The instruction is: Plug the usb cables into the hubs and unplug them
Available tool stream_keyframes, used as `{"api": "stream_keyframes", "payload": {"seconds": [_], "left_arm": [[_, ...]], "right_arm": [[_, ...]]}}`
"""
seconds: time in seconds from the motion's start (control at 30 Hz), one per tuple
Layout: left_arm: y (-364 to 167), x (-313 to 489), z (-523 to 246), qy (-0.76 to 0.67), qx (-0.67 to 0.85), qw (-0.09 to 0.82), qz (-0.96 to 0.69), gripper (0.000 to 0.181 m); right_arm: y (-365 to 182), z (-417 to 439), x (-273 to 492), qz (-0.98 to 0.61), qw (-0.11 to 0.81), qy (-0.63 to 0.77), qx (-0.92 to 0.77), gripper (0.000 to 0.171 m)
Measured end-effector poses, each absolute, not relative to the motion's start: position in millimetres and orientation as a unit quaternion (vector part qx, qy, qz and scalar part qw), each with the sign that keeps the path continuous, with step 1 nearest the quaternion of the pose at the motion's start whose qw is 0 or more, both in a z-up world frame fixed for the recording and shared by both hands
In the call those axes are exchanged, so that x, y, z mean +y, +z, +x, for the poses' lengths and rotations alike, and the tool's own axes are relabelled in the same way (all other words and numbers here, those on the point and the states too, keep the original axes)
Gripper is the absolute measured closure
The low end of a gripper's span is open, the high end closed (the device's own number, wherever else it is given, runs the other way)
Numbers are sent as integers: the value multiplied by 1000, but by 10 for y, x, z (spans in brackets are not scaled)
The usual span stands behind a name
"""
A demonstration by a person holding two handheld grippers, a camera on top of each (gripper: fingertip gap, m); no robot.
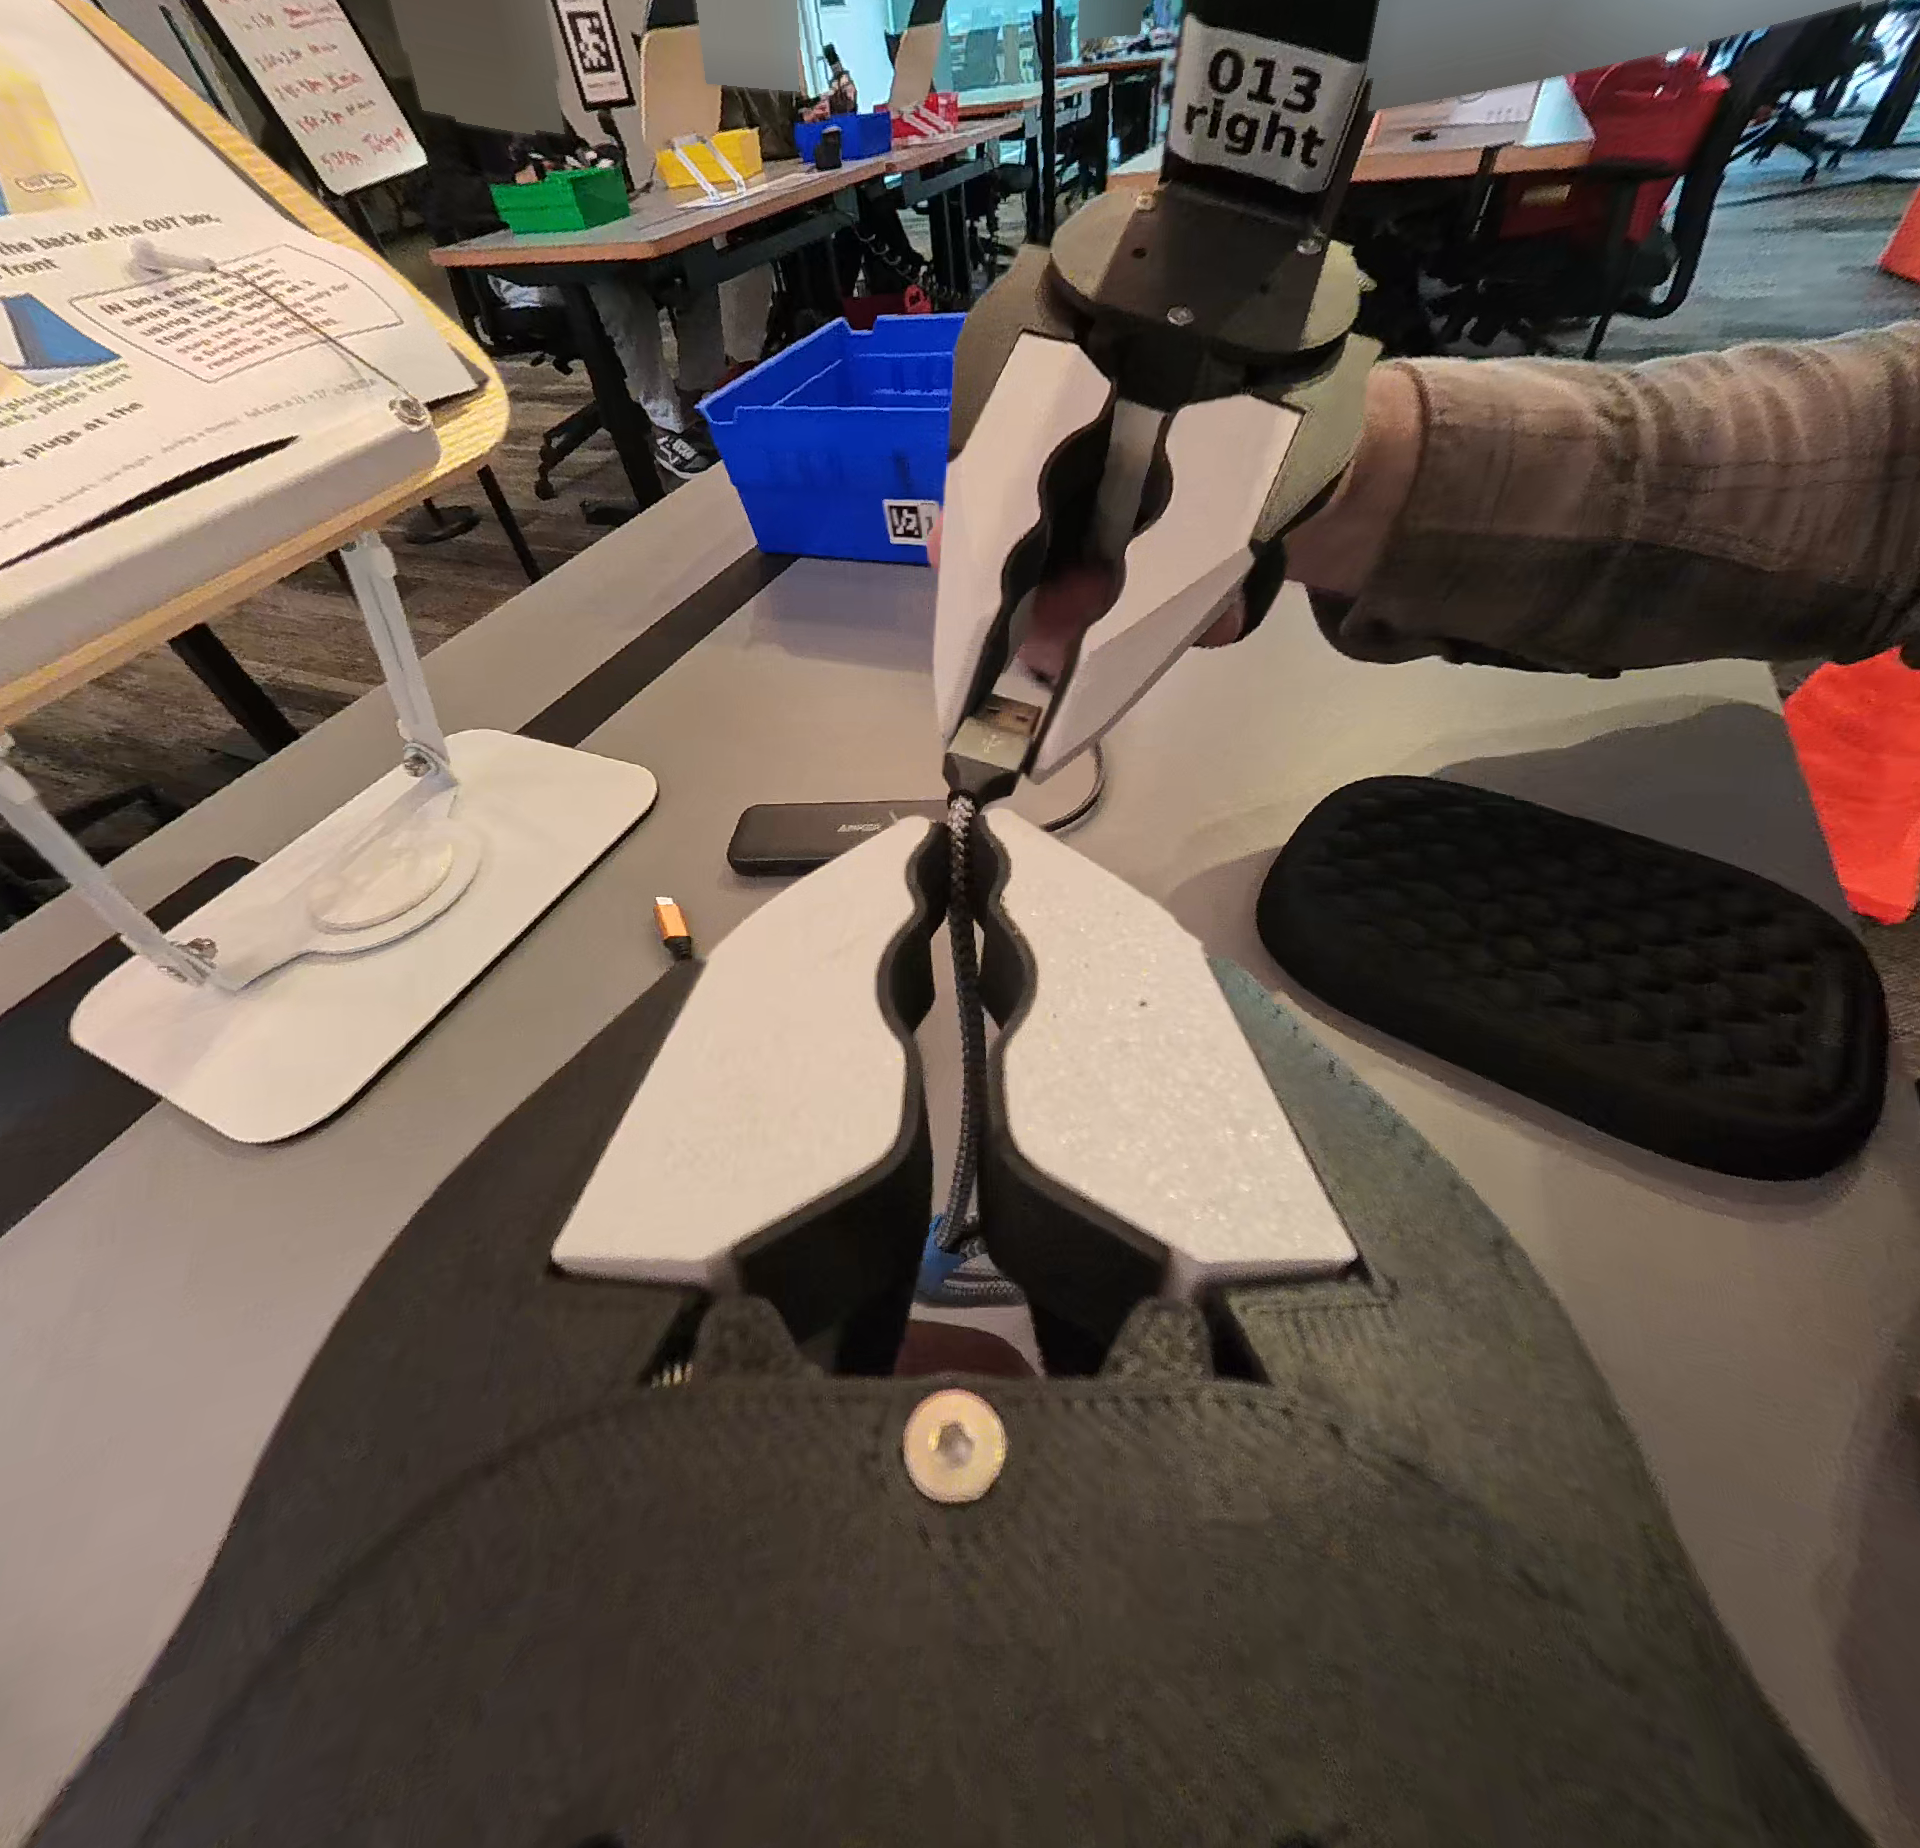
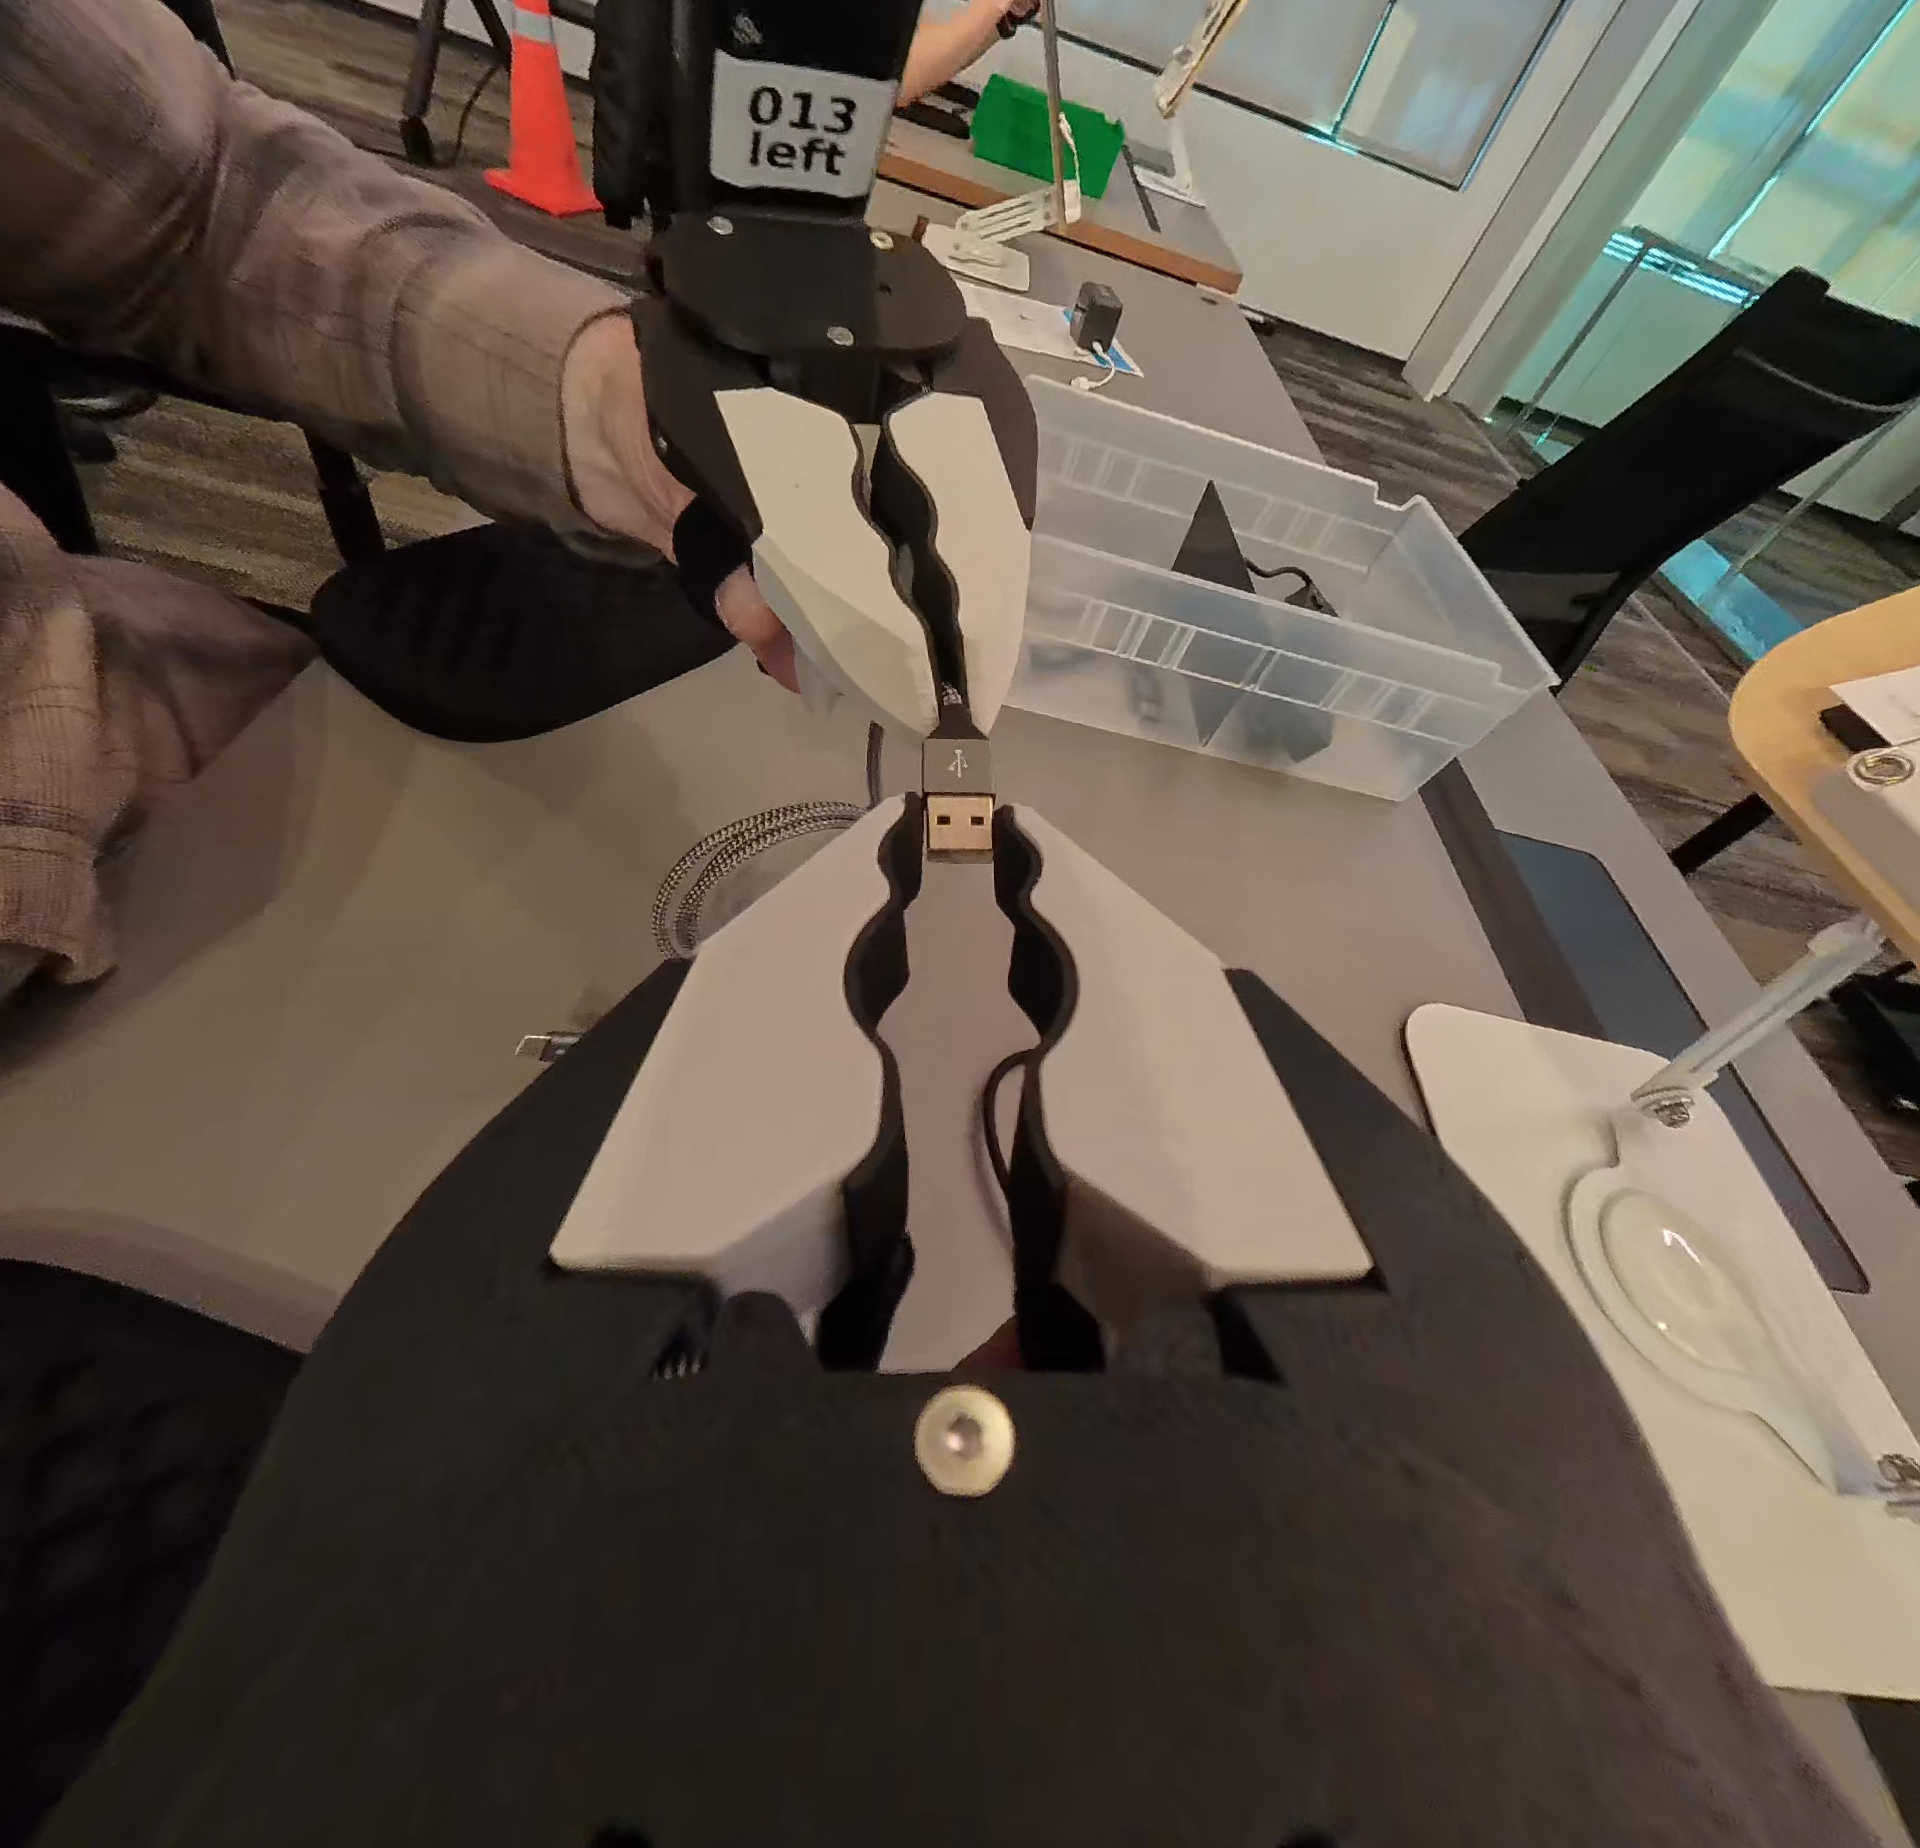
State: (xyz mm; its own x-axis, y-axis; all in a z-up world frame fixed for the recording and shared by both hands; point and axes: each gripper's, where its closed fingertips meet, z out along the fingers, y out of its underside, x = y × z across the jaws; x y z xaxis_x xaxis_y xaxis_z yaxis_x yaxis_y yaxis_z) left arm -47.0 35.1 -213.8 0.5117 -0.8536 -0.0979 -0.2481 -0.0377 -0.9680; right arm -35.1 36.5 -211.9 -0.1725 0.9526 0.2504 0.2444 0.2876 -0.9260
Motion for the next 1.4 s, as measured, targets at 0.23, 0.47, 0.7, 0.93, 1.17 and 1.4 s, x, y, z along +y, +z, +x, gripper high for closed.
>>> {"api": "stream_keyframes", "payload": {"seconds": [0.23, 0.47, 0.7, 0.93, 1.17, 1.4], "left_arm": [[-2114, 308, -431, -291, 423, 564, -647, 164], [-1913, 252, -355, -339, 428, 586, -599, 140], [-1728, 229, -335, -402, 420, 590, -561, 142], [-1702, 203, -278, -411, 455, 571, -545, 143], [-1775, 244, -283, -386, 434, 588, -563, 164], [-1832, 256, -248, -369, 434, 584, -579, 165]], "right_arm": [[-2083, -324, 304, -451, 436, 436, -645, 161], [-1955, -316, 246, -430, 430, 493, -622, 161], [-1826, -261, 184, -392, 432, 547, -601, 161], [-1782, -310, 132, -373, 437, 547, -609, 161], [-1790, -316, 189, -378, 443, 547, -601, 161], [-1815, -313, 196, -381, 443, 537, -608, 161]]}}
